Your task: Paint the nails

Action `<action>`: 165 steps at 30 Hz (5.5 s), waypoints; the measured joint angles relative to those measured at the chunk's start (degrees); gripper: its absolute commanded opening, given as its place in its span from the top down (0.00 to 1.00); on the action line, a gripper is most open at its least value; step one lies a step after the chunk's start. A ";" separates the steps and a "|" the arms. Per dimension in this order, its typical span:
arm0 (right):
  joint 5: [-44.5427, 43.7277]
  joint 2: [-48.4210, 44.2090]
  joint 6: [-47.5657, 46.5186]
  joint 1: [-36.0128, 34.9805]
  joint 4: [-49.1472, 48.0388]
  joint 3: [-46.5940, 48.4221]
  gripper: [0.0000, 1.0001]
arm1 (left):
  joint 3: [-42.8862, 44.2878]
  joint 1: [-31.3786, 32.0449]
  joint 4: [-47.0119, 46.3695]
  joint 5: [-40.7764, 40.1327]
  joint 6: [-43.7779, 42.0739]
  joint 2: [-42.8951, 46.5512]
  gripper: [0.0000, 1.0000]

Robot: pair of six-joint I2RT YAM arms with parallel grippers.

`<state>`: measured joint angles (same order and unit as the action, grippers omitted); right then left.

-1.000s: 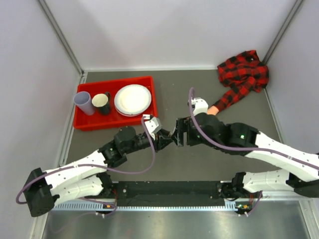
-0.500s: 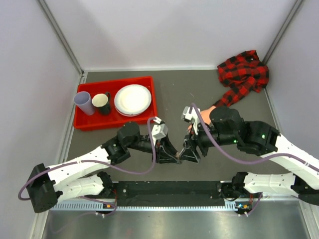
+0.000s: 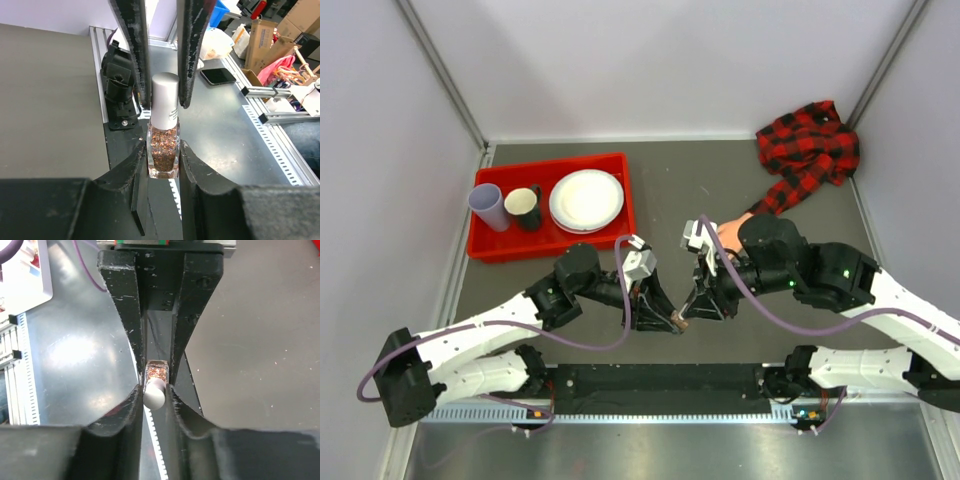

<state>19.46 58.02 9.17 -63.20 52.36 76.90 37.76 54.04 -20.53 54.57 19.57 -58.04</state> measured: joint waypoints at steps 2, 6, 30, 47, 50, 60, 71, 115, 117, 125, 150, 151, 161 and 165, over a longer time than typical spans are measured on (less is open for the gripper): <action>0.13 0.11 -0.37 0.02 0.00 0.00 1.00 | 0.17 0.00 0.46 -0.20 -0.20 0.00 1.00; -0.52 0.39 -0.68 0.39 0.48 0.00 1.00 | 0.83 0.17 3.82 -3.82 -2.27 0.39 1.00; -47.34 13.07 42.21 1.03 -6.64 -2.10 0.33 | -3.10 0.96 -4.15 -52.13 -18.34 -5.92 1.00; -4.68 -4.76 5.03 4.28 -8.63 -3.87 0.39 | 3.61 -0.13 6.49 -15.26 -9.09 -1.20 1.00; 0.74 -2.80 3.13 4.50 -8.68 -4.90 0.43 | 3.58 -0.13 6.21 -9.05 -6.32 -1.29 1.00; 8.68 -1.90 0.35 4.50 -8.13 -6.45 0.56 | 5.01 -0.13 8.57 -0.46 -5.14 -1.20 1.00; 8.59 -2.38 -1.95 4.50 -4.59 -6.40 0.86 | 5.03 -0.17 9.07 0.92 -4.83 -1.25 1.00; -44.30 5.95 42.91 0.74 -11.69 -9.92 0.94 | 3.45 1.64 12.28 -46.01 -16.46 -3.98 1.00; -45.24 6.38 43.56 0.42 -10.73 -9.05 0.84 | 2.91 1.49 10.99 -45.42 -16.28 -3.93 1.00; -34.21 5.55 31.32 0.02 -7.65 -4.22 0.28 | 1.75 0.00 9.68 -33.62 -14.05 0.20 1.00; 6.01 -1.14 1.92 4.87 -3.45 -3.58 0.76 | 3.41 0.00 13.64 -5.53 -8.20 2.86 1.00; 6.23 -1.11 1.92 4.87 -3.48 -3.58 0.79 | 3.41 0.00 13.64 -5.55 -8.13 2.82 1.00; 4.79 0.15 1.07 5.31 -3.02 -3.61 1.00 | 3.82 0.00 15.56 -8.15 -8.68 1.99 1.00; -0.48 0.57 2.80 5.62 -4.20 -4.15 1.00 | 4.79 0.28 18.47 -15.50 -10.45 1.97 1.00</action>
<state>18.98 58.59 11.97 -57.58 48.16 72.75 42.54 54.33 -2.07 39.07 9.13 -56.07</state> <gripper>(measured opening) 0.170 0.300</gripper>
